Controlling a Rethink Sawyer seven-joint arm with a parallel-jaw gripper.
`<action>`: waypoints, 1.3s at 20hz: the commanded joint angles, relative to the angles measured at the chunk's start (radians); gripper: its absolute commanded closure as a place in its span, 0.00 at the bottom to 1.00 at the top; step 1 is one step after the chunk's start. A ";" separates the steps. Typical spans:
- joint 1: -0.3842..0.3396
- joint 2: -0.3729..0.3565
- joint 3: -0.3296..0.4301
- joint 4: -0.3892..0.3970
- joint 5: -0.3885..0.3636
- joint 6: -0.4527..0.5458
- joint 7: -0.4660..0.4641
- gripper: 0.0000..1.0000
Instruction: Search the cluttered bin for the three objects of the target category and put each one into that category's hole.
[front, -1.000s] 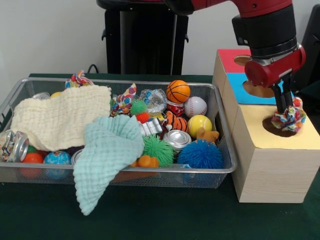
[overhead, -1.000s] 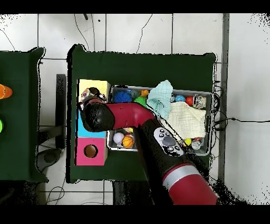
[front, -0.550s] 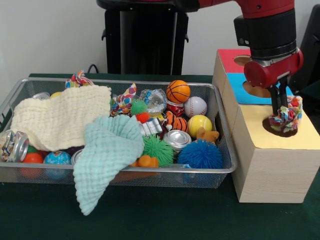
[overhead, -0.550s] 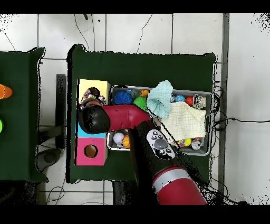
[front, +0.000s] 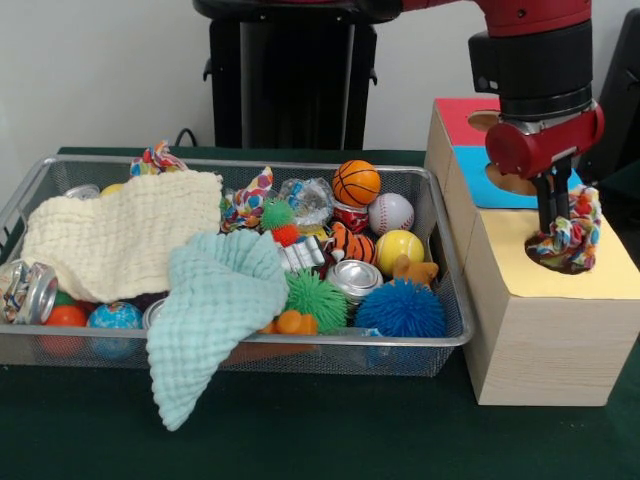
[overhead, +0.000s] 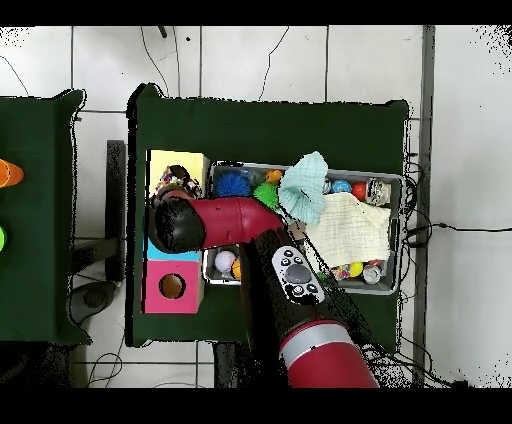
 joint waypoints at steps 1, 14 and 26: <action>-0.003 0.046 -0.066 -0.025 0.004 -0.072 0.214 1.00; 0.003 0.102 -0.110 -0.048 -0.011 -0.203 0.202 1.00; 0.086 0.133 -0.166 -0.041 0.006 -0.234 0.221 1.00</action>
